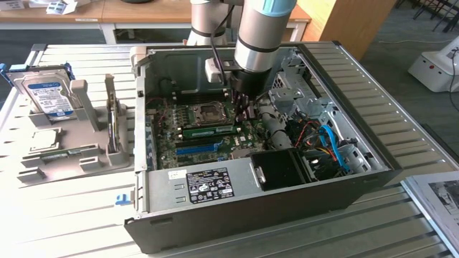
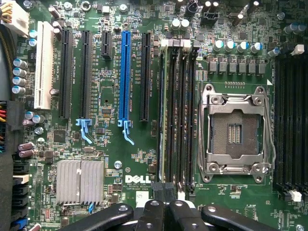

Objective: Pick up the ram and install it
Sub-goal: 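Press down the ram until it locks into place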

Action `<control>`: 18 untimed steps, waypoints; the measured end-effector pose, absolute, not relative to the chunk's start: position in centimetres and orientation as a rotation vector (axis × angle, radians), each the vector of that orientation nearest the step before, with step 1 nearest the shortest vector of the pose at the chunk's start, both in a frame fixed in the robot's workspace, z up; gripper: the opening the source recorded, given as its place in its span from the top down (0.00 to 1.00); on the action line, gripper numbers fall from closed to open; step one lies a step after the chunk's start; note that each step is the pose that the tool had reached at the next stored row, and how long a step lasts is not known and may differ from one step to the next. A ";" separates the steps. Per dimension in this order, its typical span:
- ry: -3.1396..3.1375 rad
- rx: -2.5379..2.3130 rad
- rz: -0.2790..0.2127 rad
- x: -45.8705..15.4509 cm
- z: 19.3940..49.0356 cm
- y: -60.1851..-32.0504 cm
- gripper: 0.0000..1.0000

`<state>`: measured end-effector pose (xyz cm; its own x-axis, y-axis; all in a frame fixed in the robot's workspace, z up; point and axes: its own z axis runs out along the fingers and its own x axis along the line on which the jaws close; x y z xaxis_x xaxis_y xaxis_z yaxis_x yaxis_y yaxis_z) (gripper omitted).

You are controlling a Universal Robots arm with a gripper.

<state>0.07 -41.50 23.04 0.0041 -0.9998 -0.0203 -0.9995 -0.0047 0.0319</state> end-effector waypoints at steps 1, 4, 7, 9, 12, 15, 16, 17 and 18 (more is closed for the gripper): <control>-2.210 2.220 -0.058 0.1 23.0 -41.5 0.90; -2.210 2.220 -0.058 0.1 22.9 -41.5 0.90; -2.210 2.220 -0.058 0.1 22.9 -41.5 0.90; -2.211 2.220 -0.058 0.1 22.9 -41.4 0.90; -2.210 2.220 -0.058 0.1 22.9 -41.4 0.90; -2.211 2.220 -0.058 0.1 22.9 -41.3 0.90; -2.211 2.220 -0.058 0.1 22.8 -41.2 0.90; -2.210 2.220 -0.058 0.1 22.8 -41.2 0.90; -2.211 2.220 -0.058 0.1 22.8 -41.2 0.90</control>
<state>0.07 -41.19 22.84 0.0041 -0.9998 -0.0204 -0.9995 -0.0047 0.0316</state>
